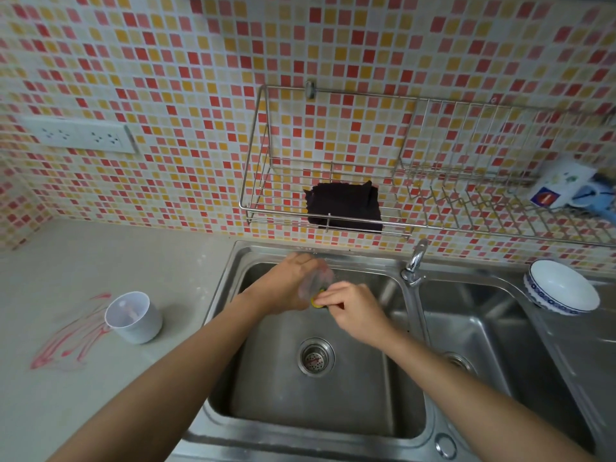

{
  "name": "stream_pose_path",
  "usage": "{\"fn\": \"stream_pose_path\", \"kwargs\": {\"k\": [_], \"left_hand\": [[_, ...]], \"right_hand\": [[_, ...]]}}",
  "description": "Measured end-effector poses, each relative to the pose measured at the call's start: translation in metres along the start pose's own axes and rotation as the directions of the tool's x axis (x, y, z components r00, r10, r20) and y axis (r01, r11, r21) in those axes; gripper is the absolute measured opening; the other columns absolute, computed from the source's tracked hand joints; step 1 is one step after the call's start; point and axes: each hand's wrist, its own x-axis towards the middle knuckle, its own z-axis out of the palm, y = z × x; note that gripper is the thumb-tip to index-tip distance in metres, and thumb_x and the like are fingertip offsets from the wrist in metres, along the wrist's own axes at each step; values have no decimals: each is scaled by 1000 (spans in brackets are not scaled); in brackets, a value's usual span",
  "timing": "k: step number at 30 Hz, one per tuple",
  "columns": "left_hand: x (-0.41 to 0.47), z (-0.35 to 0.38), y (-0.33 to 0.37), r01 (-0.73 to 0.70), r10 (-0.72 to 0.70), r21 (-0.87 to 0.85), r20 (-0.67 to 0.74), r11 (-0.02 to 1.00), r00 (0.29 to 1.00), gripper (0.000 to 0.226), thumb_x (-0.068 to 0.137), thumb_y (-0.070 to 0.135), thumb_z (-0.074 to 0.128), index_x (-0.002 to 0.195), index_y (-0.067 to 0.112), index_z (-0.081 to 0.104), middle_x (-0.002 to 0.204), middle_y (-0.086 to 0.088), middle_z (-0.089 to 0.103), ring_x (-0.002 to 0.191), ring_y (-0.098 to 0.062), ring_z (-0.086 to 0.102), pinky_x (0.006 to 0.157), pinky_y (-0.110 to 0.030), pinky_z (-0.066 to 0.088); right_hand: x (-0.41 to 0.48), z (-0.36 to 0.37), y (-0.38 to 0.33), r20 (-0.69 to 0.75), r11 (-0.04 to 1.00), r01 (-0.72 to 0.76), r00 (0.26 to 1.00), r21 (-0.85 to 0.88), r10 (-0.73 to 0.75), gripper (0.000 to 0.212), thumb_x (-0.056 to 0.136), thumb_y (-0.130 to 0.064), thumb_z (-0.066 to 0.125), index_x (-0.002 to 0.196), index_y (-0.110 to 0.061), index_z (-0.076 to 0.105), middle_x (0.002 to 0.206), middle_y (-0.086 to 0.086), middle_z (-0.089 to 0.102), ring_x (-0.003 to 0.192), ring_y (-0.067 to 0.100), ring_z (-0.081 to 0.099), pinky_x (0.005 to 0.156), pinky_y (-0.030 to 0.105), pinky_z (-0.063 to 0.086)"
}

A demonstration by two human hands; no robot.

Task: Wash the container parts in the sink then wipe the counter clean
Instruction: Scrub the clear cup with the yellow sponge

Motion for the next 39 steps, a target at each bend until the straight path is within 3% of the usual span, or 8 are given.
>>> {"fn": "stream_pose_path", "kwargs": {"k": [6,12,19,23,29,34,37,39], "left_hand": [[2,7,0,32,-32,-32,19,999,999,74,68,19,77,136,15,48,131,-1,54,121,-17,45,95,-7,17],[4,10,-5,10,-8,-38,44,999,999,71,70,23,76,134,12,49,128,-2,57,120,-18,48,97,-11,20],[11,17,-10,31,-25,-79,80,996,996,79,65,25,81,136,18,47,136,4,53,128,-13,43,103,-15,18],[9,11,-8,116,-102,-185,84,976,991,88,69,23,81,144,20,35,142,5,44,127,-9,37,96,-11,20],[3,25,1,165,-165,-92,1,982,986,99,60,51,81,138,31,25,138,11,37,128,-14,30,101,-45,35],[4,32,-11,120,-132,-158,-67,980,989,82,59,49,79,123,24,34,119,7,34,104,-16,48,83,-41,54],[5,29,-16,91,-99,-134,-54,987,994,82,60,42,82,127,22,40,121,5,38,108,-15,44,92,-37,49],[7,27,-17,74,-75,-31,-43,997,996,79,62,46,77,130,26,42,125,5,43,116,-17,40,102,-42,38]], "right_hand": [[3,-16,10,126,803,324,945,-500,-304,30,63,0,71,82,-22,74,84,-13,70,98,16,61,77,32,34],[-9,2,6,52,993,-54,997,104,49,39,82,6,55,102,-19,76,108,-5,73,108,4,61,98,16,41],[-6,-18,26,183,808,419,908,-414,-377,36,69,-9,79,102,-24,73,104,-13,71,106,13,62,76,30,48],[-5,-24,25,97,790,414,903,-452,-418,35,72,-10,81,105,-19,73,108,-9,71,109,16,62,79,31,46],[-7,-19,21,124,769,454,885,-450,-449,41,71,-7,81,110,-17,71,115,-5,69,112,18,60,81,32,50],[-9,-18,13,65,914,296,955,-278,-289,39,78,3,65,112,-17,72,115,-3,70,112,16,61,90,35,50],[-5,-13,5,97,983,157,984,-100,-147,35,87,2,56,113,-15,72,116,-1,70,111,13,61,101,29,44],[-2,-15,1,133,957,197,976,-214,-172,36,82,3,61,109,-18,73,111,-4,72,109,13,62,93,30,44]]}}
